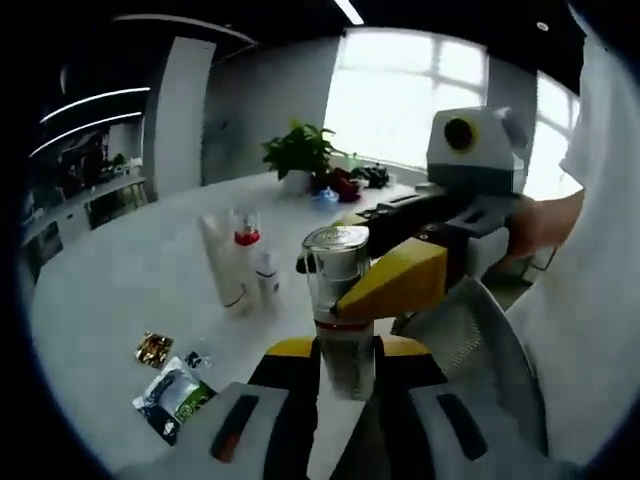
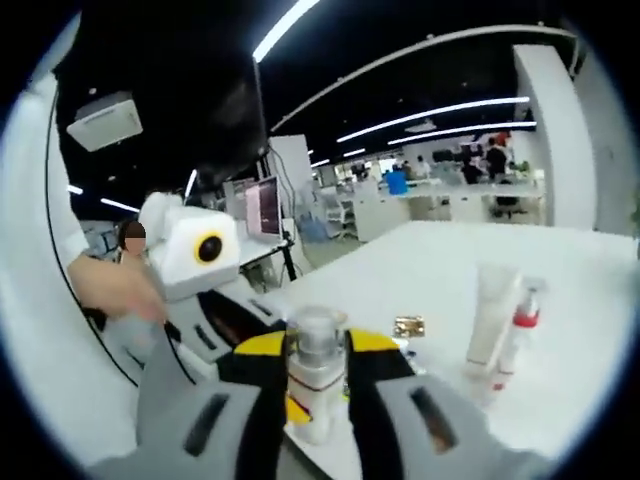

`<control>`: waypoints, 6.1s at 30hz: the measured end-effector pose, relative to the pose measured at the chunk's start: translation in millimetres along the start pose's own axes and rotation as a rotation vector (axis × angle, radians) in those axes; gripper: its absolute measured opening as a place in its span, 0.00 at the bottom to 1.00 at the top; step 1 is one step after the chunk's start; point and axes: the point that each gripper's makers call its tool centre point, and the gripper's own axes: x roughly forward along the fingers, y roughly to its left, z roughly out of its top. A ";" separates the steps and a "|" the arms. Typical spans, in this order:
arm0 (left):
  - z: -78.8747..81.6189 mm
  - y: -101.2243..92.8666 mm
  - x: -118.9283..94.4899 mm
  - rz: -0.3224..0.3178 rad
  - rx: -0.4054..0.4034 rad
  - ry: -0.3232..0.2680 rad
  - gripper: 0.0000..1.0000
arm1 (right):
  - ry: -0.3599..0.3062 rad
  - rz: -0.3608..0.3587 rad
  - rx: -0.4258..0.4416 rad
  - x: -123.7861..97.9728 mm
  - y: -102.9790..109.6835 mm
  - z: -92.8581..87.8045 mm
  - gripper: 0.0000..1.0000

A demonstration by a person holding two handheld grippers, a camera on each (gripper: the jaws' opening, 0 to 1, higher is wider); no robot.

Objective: Arrange the skincare products in the storage area until every visible bottle or jar stands upright without overlapping.

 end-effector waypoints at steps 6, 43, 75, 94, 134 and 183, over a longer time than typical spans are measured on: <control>-4.0 5.3 4.0 -0.005 0.039 0.036 0.17 | 0.019 -0.010 -0.007 0.1 -5.8 -6.6 0.21; -76.8 65.2 86.4 -0.046 0.126 0.196 0.17 | 0.247 -0.198 -0.001 39.2 -77.2 -99.7 0.22; -45.6 101.2 130.7 -0.116 0.185 0.138 0.16 | 0.219 -0.423 0.071 -37.5 -148.1 -97.3 0.59; -21.8 127.1 162.7 -0.120 0.173 0.115 0.16 | 0.234 -0.481 0.151 -62.2 -148.1 -117.9 0.75; -41.8 131.2 152.4 -0.094 0.144 0.186 0.32 | 0.249 -0.472 0.140 -58.4 -145.7 -119.0 0.78; -100.9 94.2 -43.8 0.297 -0.303 0.129 0.84 | 0.181 -0.405 0.087 -54.4 -106.7 -90.0 0.90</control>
